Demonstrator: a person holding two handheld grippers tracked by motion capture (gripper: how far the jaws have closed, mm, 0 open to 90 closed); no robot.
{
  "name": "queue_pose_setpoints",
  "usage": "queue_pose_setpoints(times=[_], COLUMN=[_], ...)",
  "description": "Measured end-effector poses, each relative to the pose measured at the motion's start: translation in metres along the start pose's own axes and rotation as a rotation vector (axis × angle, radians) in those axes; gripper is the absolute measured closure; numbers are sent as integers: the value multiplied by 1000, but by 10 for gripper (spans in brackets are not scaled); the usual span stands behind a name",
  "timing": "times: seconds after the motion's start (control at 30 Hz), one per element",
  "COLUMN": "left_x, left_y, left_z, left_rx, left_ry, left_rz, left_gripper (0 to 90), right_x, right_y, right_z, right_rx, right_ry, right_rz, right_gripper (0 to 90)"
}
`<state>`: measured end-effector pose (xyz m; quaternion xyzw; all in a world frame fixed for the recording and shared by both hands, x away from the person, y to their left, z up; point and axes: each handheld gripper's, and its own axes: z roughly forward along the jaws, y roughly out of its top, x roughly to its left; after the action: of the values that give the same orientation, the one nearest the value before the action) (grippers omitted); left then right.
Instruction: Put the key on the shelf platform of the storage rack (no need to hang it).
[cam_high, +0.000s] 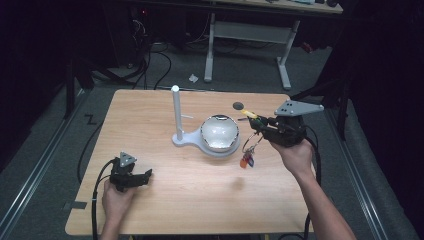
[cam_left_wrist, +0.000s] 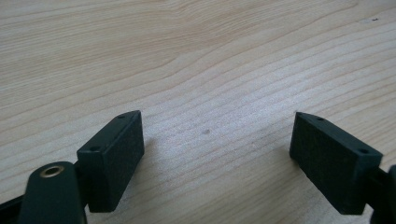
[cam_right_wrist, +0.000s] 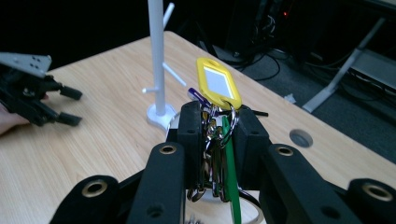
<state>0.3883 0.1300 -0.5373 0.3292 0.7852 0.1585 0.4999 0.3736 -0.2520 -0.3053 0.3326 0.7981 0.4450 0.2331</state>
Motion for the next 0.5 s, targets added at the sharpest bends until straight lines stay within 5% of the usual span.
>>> queue_pose_setpoints(times=[0.2, 0.5], left_x=[0, 0], left_y=[0, 0], left_z=[0, 0], left_rx=[1, 1], left_ry=[0, -3], left_rz=[0, 4], left_gripper=[179, 181], right_x=[-8, -9], right_y=[27, 45], right_z=[11, 26], right_rx=[-14, -19], right_ry=[21, 43], right_rz=[12, 14], right_gripper=[760, 759])
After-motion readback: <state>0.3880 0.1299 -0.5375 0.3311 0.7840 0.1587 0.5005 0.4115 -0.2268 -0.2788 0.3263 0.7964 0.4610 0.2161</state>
